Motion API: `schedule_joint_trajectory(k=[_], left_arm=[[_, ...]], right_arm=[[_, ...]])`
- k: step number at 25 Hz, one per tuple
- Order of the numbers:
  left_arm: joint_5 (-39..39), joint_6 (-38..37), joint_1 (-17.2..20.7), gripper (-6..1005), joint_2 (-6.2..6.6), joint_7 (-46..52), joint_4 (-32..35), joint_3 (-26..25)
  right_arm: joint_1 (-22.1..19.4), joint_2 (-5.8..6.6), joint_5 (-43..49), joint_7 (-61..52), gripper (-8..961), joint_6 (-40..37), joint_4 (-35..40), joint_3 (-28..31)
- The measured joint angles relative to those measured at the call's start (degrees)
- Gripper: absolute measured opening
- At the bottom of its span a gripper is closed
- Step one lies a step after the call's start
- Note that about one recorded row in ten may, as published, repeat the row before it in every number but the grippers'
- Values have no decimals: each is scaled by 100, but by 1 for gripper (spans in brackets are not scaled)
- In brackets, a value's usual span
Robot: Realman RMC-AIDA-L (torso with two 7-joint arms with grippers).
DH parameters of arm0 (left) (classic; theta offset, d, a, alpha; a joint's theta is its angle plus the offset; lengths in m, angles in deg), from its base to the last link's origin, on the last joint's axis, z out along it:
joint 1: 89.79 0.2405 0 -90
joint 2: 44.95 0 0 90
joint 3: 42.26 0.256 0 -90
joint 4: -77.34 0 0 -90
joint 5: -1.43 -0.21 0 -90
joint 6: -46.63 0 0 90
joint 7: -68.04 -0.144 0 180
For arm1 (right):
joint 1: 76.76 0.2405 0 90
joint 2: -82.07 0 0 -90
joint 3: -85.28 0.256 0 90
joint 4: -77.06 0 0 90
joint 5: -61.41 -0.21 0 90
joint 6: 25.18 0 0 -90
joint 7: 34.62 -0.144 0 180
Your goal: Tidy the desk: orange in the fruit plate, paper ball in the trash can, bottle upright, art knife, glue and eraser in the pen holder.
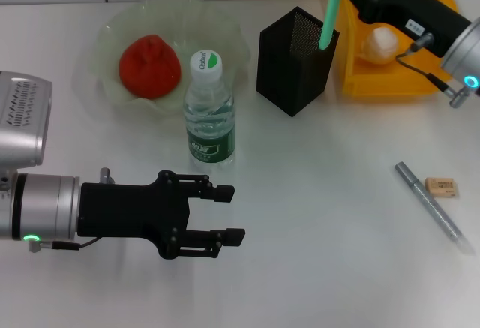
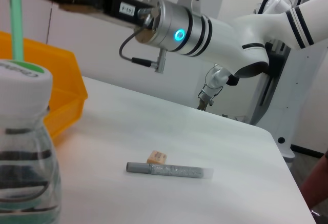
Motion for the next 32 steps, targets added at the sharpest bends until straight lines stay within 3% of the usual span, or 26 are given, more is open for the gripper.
schedule_joint_trajectory(k=[9,12,20,23,24,26,27,28,29,31,32], left_arm=[[-1,-18,32,667,-13,-14,-10,-1],[-1,-18,47,667,-16,-39,-20,-1],[-1,0,86,666,-18,-56,-28,-1],[-1,-6,86,666,-18,-60,-30,-1],[-1,-15,86,666,-18,-60,-30,-1],[-1,-22,86,666,-18,-61,-29,-1],[-1,-22,86,666,-18,-61,-29,-1],[-1,-25,89,666,-18,-62,-22,-1],[-1,-32,91,666,-17,-62,-21,-1],[-1,-35,94,666,-14,-62,-21,-1],[-1,-40,96,665,-10,-61,-20,-1]], right_arm=[[56,-15,-531,267,228,-42,-253,-44],[62,-14,-536,273,404,-96,-262,-45],[-14,17,-482,173,408,-443,-226,-68],[-139,52,-170,-349,410,-455,144,-219],[-361,86,468,-1208,411,-468,897,-315],[-469,91,829,-1659,412,-489,1308,-333],[-688,95,1868,-2868,412,-655,2473,-326],[-688,95,1868,-2868,413,-655,2473,-326],[-802,81,3012,-4109,413,-962,3744,-292],[-812,76,3461,-4563,414,-1104,4148,-275],[-745,72,4468,-5668,415,-1665,5184,-270]])
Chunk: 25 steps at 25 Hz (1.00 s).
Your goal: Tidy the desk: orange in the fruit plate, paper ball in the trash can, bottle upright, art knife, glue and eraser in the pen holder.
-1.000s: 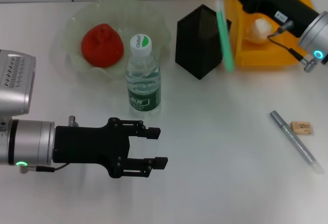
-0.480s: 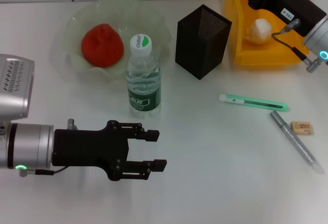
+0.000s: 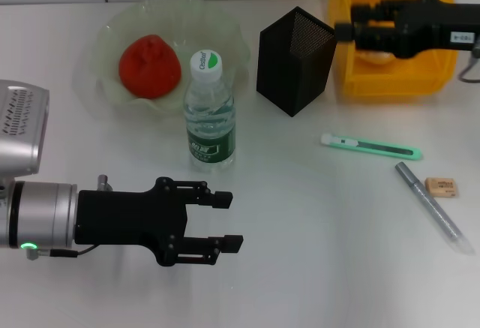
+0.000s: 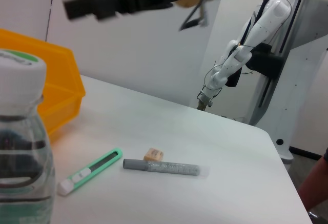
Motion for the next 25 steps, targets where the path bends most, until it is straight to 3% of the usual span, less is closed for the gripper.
schedule_joint_trajectory(k=[1,2,4,6,9,13,15,25], left_arm=[[0,0,0,665,0,0,0,0],[1,-6,-1,665,0,0,0,0],[1,-7,-1,665,-3,0,0,0],[1,-8,-1,665,-10,21,0,0],[1,-8,-1,665,-14,34,-1,0],[1,3,-1,665,-15,47,-8,0],[1,-4,-1,665,-20,55,-9,0],[45,2,-18,664,-43,176,-64,0]], right_arm=[[0,0,0,0,415,0,0,0],[161,15,743,-662,416,-605,756,-16],[293,38,1114,-867,508,-978,1033,-26],[852,82,2569,-1115,600,-2029,1532,-110],[1041,81,3134,-1035,790,-2105,1454,-342],[1229,79,3708,-870,775,-1944,1062,-820],[1422,54,4137,-754,768,-1532,479,-1151],[1912,42,4284,-123,730,36,-1153,-1253]])
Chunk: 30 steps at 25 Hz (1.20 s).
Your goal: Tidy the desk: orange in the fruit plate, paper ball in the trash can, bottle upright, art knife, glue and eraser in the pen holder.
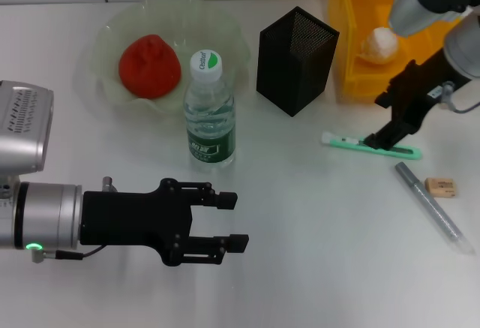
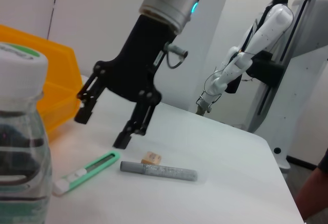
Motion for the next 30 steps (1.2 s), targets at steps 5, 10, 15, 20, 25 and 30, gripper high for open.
schedule_joint_trajectory(k=[5,10,15,20,25,30], left_arm=[[20,-22,-37,664,5,33,-43,17],[26,-25,-44,663,1,34,-43,11],[47,-5,-53,663,-2,41,-67,0],[106,14,-58,663,1,43,-84,13],[107,18,-63,662,1,43,-86,5],[113,28,-86,662,1,43,-87,1]], right_arm=[[220,-13,0,164,711,638,-682,-35],[366,-63,-4,381,692,982,-1125,-52],[454,-74,-79,524,594,1138,-1443,-65],[504,-86,-84,590,503,1349,-1643,-69],[542,-93,-124,632,454,1455,-1806,-69],[562,-93,-129,655,441,1510,-1880,-78]])
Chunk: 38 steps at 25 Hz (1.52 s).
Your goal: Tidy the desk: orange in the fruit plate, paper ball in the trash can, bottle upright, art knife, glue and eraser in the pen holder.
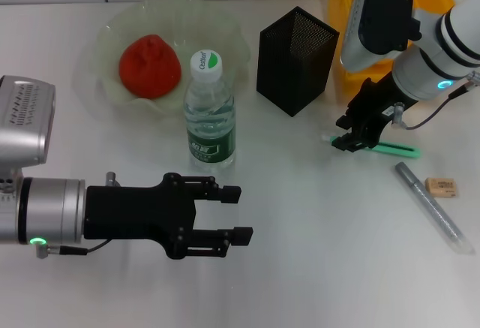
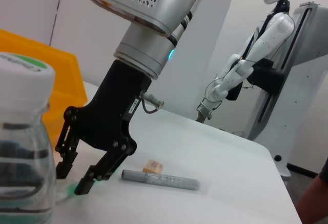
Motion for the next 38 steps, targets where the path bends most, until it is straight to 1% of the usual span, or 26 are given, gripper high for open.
schedule_joint_trajectory(k=[7,12,19,22,24,25,26,27,28,29,30,31,32,34,35,36,38], left_arm=[[9,14,-12,662,-1,1,-8,-1],[58,17,-19,661,-9,7,-8,31],[72,-1,-28,661,-9,9,-8,7],[72,-8,-29,661,-9,9,-8,4],[73,-15,-29,661,-9,12,-8,3],[73,-23,-28,661,-8,21,-8,3],[73,-23,-28,660,-8,21,-8,3],[73,-26,-29,660,-9,34,-8,4],[73,-27,-28,660,-9,42,-8,5],[73,-36,-28,660,-8,52,-8,5],[72,-42,-28,660,-7,54,-8,7],[72,-42,-28,660,-7,54,-8,7],[72,-44,-29,660,-5,54,-8,9],[72,-45,-27,660,-3,54,-8,11],[71,-44,-16,660,-2,54,-8,12],[71,-43,-11,660,-2,54,-8,12],[71,-42,-9,660,-2,54,-8,12]], right_arm=[[8,-9,0,7,356,127,-122,-80],[7,-9,0,2,351,194,-162,-87],[-29,-9,-28,-38,250,189,-123,-50],[-127,-6,-135,-41,209,61,87,-32],[-296,-5,-271,-43,182,-166,482,-17],[-557,-1,-554,-51,168,-490,1118,-12],[-557,-1,-554,-51,168,-490,1118,-12],[-840,9,-908,-74,168,-778,1783,18],[-840,9,-908,-74,168,-778,1783,18],[-1036,16,-1221,-91,168,-929,2230,86],[-1374,28,-1889,-103,168,-1134,2922,310],[-1505,30,-2262,-98,168,-1175,3118,455],[-1505,30,-2262,-98,168,-1175,3118,455],[-1745,32,-3200,-58,169,-1108,3316,780],[-1993,16,-4373,129,169,-772,3167,989],[-1993,16,-4373,129,169,-772,3167,989],[-2147,6,-5412,609,169,-285,2703,969]])
